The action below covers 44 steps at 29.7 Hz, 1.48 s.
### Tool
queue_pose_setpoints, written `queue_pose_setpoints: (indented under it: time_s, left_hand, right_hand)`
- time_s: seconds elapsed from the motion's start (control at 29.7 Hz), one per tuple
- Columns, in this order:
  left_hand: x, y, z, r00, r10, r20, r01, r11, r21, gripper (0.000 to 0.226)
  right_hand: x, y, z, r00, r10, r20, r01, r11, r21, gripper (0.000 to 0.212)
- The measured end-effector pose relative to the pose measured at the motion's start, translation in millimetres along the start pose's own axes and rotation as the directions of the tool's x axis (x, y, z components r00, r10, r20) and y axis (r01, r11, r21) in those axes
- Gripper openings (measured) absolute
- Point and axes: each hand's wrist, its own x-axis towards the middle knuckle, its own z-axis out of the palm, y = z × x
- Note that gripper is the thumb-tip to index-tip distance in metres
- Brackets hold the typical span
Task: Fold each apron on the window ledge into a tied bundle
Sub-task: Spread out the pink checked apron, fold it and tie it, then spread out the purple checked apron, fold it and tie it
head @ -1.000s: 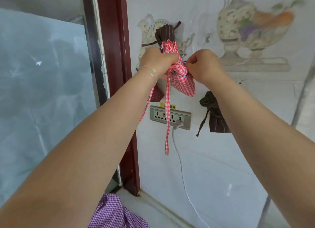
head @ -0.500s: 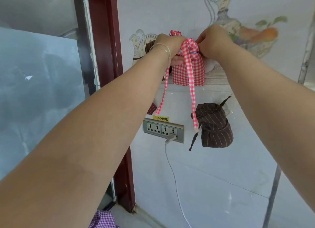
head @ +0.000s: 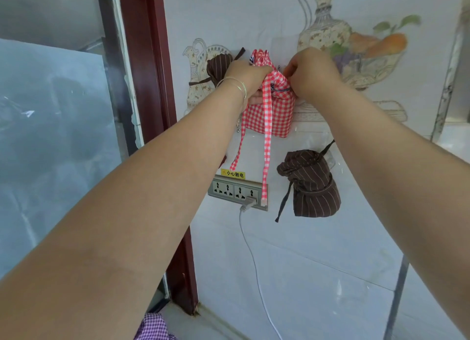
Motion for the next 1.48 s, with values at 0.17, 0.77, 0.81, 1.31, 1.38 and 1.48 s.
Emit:
queue_pose_setpoints:
  time_s: [0.17,0.77,0.81,1.31,1.38,1.48]
  left_hand:
    - [-2,-8,-3,0.999,-0.038,-0.025,0.036,0.998,-0.049,0.03]
    - [-40,-69,-42,0.991,0.086,0.098,-0.081,0.995,-0.059,0.014]
    - [-47,-76,-50,0.992,0.057,0.108,-0.051,0.997,-0.058,0.012]
    - [-225,-248,-230,0.883,-0.466,-0.052,0.469,0.88,0.078,0.012]
    - [-254,-278,-250,0.835,-0.542,-0.096,0.55,0.832,0.075,0.011]
    - [-306,-332,-287,0.758,-0.626,-0.184,0.651,0.746,0.142,0.011]
  right_hand:
    - [-6,3,3,0.995,0.081,0.054,-0.09,0.974,0.208,0.023]
    - [-111,-23,64,0.959,0.203,-0.196,-0.038,0.781,0.623,0.048]
    - [-119,-27,67,0.956,0.199,-0.213,-0.028,0.791,0.611,0.047]
    - [-333,-119,227,0.776,0.113,0.62,-0.494,0.72,0.487,0.015]
    - [-366,-126,251,0.675,0.104,0.731,-0.562,0.714,0.418,0.012]
    - [-420,-137,283,0.503,0.07,0.861,-0.615,0.729,0.3,0.015]
